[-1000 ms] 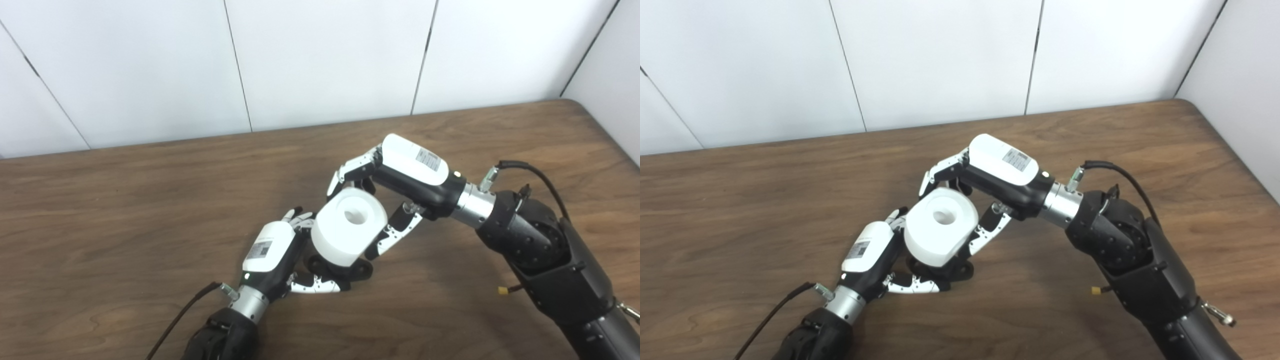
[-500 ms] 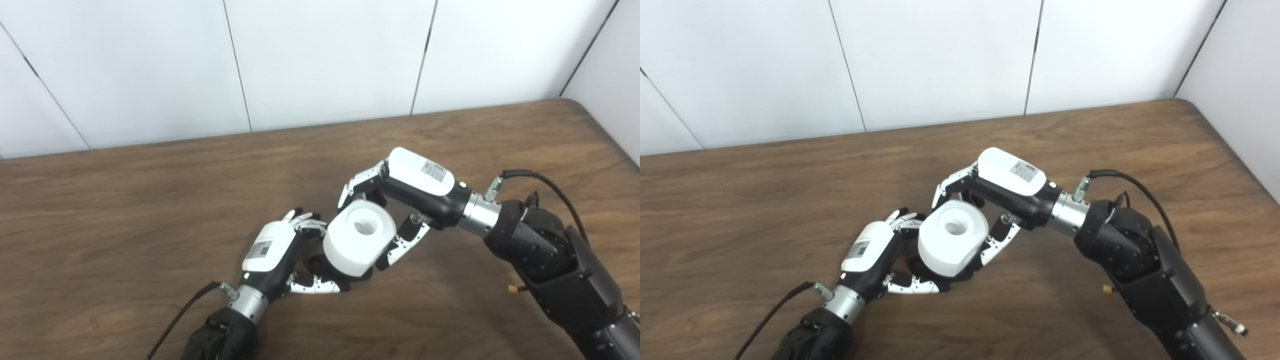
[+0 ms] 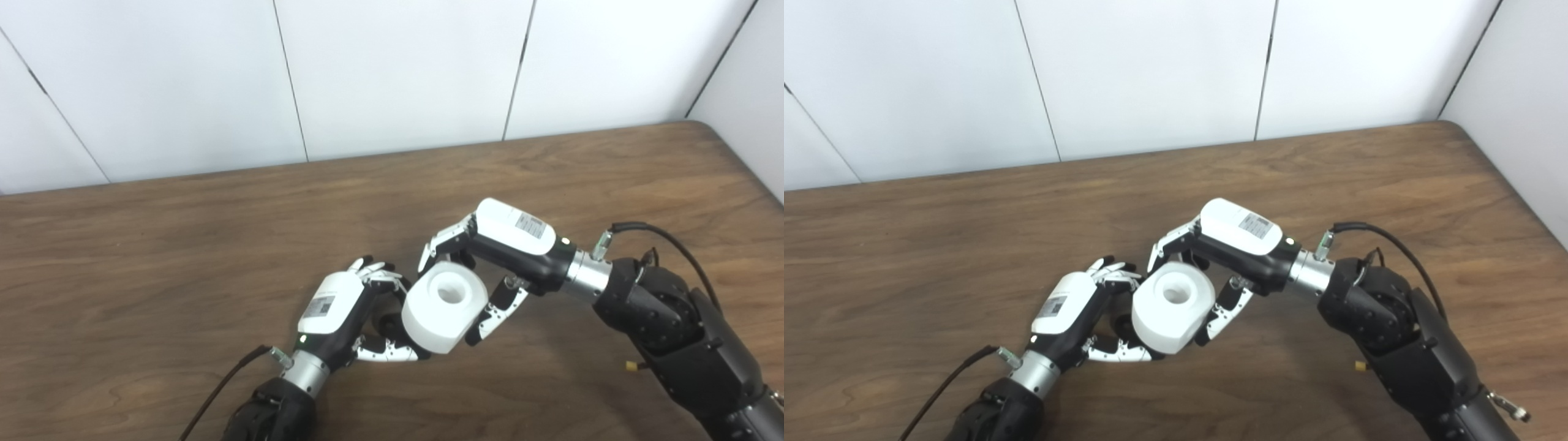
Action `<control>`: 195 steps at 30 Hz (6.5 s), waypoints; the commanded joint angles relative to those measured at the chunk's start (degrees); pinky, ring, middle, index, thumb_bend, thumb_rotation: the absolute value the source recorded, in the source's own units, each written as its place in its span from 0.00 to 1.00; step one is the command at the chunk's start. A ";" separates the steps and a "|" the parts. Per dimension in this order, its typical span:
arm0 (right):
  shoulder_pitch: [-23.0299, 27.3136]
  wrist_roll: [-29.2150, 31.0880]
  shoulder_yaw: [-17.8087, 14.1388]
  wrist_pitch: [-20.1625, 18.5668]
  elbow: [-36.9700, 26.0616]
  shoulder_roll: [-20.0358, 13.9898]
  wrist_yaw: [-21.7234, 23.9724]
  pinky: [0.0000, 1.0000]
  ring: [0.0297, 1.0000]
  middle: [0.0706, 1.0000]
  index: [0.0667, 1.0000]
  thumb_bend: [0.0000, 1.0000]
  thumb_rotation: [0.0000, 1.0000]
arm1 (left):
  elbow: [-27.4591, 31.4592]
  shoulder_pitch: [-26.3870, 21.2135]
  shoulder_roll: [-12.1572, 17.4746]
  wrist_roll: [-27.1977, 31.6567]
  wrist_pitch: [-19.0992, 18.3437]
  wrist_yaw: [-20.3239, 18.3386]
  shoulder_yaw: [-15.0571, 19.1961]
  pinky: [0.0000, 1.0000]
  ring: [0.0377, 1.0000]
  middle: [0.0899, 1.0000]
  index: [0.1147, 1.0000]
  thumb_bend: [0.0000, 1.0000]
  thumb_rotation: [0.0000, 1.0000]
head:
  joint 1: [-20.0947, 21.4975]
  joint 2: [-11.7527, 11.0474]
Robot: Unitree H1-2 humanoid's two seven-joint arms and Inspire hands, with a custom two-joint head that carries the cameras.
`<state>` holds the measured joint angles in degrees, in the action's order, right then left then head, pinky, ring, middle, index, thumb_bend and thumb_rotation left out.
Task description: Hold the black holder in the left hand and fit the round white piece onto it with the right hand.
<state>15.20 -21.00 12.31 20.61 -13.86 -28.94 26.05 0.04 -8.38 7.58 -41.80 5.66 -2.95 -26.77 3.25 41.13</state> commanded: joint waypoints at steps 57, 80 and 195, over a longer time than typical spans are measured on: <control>-0.98 0.01 1.31 4.32 0.21 -0.40 -1.05 0.23 0.29 0.46 0.44 0.52 0.00 | 3.63 -0.69 -1.98 0.05 -1.09 -2.22 0.18 0.98 0.86 0.69 0.41 0.52 0.06 | -0.69 2.22; 4.18 -0.70 3.63 5.93 5.51 0.36 -1.79 0.27 0.35 0.45 0.45 0.52 0.00 | 3.61 0.46 -3.00 -1.35 -0.93 -1.13 -0.76 0.98 0.87 0.69 0.41 0.52 0.06 | -1.79 0.59; 1.43 1.10 -15.31 -9.80 -8.15 -5.57 -2.42 0.71 0.86 0.94 0.87 0.80 0.05 | 1.28 -5.49 7.92 -8.03 -3.55 -10.70 1.29 0.93 1.00 1.00 1.00 1.00 0.40 | 0.87 2.06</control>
<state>15.22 -20.62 -1.78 11.30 -21.31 -34.22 25.69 2.00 -13.23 13.69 -49.11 3.60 -11.40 -25.91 4.04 43.16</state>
